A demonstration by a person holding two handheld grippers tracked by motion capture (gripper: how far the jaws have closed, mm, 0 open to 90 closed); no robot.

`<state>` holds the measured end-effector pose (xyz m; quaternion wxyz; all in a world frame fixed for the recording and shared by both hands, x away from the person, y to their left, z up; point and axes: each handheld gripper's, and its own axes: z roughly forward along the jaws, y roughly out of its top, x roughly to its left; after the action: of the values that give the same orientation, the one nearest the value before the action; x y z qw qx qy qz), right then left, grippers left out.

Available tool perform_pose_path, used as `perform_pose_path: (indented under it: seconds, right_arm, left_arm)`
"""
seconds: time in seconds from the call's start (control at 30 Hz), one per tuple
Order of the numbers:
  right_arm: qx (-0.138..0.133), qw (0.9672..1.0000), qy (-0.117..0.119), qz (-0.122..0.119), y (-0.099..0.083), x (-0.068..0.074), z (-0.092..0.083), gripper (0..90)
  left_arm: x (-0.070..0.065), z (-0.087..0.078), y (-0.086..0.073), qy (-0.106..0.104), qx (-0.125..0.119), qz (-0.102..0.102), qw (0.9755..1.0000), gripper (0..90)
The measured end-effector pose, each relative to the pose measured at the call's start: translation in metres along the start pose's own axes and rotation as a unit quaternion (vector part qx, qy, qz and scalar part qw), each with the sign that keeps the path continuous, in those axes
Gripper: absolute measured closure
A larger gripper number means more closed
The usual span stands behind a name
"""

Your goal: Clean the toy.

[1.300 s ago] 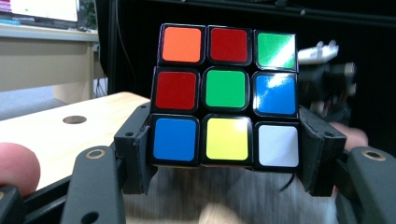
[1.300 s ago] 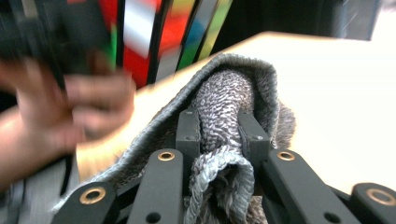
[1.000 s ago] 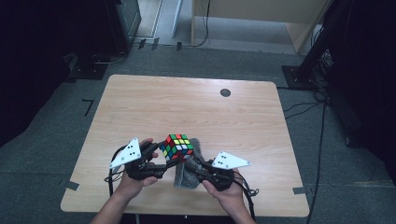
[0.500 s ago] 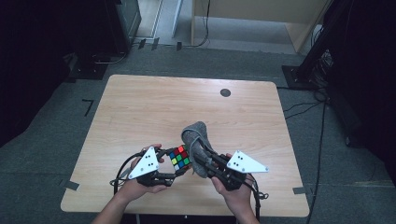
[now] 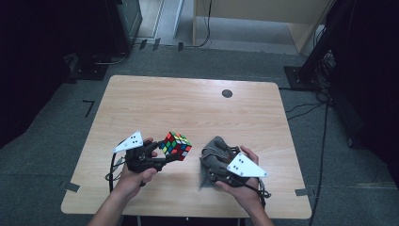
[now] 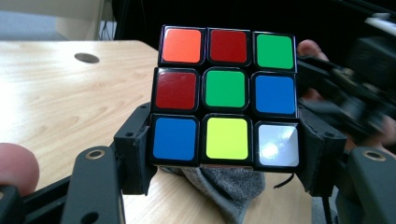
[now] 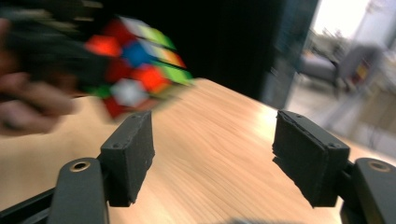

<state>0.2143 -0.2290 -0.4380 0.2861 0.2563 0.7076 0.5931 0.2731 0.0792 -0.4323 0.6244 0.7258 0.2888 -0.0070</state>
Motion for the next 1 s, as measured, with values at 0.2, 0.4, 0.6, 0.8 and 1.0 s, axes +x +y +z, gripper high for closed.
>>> perform_pose_path:
  seconds: [0.2,0.4,0.6,0.8,1.0]
  right_arm:
    - [-0.014,0.9982,0.046,-0.037,0.001,0.029,0.011,20.6]
    - [-0.003,0.9966,0.015,-0.081,0.000,0.042,0.018,17.6]
    - [0.006,0.9912,-0.025,-0.130,-0.004,0.049,0.022,31.5]
    - [0.018,0.9913,-0.032,-0.126,-0.002,0.047,0.019,33.1]
    - [0.045,0.9935,-0.051,-0.091,-0.004,0.032,0.017,33.2]
  left_arm:
    - [-0.008,0.006,0.004,-0.009,0.021,-0.018,0.9996,34.2]
    - [-0.019,0.017,0.005,-0.036,0.050,-0.036,0.9975,34.1]
    - [-0.024,0.021,0.007,-0.052,0.065,-0.052,0.9952,34.1]
    - [-0.017,0.022,0.006,-0.077,0.058,-0.075,0.9925,30.6]
    - [-0.012,0.008,0.008,-0.013,0.023,-0.010,0.9996,19.3]
